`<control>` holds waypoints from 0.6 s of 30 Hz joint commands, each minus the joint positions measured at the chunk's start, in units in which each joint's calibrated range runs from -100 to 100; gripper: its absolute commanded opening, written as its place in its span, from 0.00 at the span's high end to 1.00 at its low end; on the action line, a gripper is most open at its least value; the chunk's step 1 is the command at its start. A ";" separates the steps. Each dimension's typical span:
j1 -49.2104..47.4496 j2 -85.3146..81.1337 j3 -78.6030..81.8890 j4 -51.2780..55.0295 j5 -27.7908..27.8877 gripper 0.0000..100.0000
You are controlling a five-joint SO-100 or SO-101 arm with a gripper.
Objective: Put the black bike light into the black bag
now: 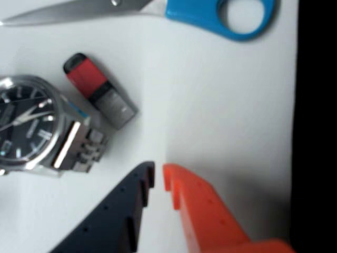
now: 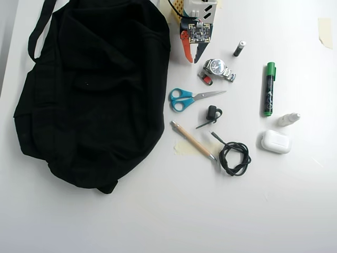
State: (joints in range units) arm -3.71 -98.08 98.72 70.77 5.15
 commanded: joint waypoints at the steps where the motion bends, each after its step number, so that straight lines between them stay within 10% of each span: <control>1: 0.04 -0.84 0.65 1.15 0.25 0.98; 18: -0.48 -0.84 -1.42 -16.68 -0.49 0.98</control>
State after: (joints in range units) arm -3.78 -98.08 98.63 59.95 4.86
